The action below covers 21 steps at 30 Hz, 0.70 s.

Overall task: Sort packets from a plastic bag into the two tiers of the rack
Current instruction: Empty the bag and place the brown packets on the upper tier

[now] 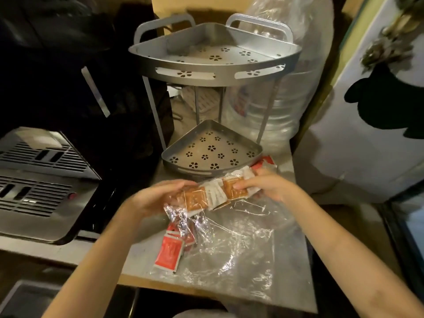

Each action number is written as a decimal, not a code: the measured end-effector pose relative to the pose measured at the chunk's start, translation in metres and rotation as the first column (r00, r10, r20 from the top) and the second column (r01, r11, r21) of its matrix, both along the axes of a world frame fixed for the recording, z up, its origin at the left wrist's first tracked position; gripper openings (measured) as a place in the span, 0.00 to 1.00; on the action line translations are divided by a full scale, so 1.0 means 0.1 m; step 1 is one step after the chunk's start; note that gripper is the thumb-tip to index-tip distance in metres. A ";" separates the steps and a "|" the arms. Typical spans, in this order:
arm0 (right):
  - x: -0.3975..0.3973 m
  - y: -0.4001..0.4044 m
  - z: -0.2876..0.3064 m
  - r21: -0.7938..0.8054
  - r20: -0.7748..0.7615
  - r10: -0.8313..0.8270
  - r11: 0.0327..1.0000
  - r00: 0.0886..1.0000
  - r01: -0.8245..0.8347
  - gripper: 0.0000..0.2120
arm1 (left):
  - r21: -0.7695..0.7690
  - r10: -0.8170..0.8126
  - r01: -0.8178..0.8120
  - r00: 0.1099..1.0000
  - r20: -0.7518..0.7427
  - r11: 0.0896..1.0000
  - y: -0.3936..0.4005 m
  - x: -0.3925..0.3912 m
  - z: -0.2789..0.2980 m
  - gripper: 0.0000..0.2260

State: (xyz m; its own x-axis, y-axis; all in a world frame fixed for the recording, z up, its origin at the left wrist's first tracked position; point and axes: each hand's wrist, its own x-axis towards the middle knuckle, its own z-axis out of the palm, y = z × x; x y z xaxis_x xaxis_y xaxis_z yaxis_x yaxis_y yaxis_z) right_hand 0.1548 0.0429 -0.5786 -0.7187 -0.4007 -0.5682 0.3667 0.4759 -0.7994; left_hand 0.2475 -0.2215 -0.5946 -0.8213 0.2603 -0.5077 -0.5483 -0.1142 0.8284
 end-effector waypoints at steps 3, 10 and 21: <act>0.03 0.09 0.01 -0.099 0.056 -0.204 0.973 0.977 0.208 0.18 | 0.450 0.281 -0.325 0.946 0.165 0.832 0.12 -0.02 -0.12 0.24; 0.10 0.11 0.04 -0.239 0.244 -0.262 0.917 0.934 0.320 0.14 | 0.253 0.205 -0.250 0.960 0.191 0.935 0.61 -0.12 -0.03 0.19; 0.10 0.20 0.48 -0.479 0.161 -0.283 0.815 0.945 0.326 0.27 | 0.069 0.263 -0.259 0.962 -0.070 0.964 0.76 -0.28 0.60 0.08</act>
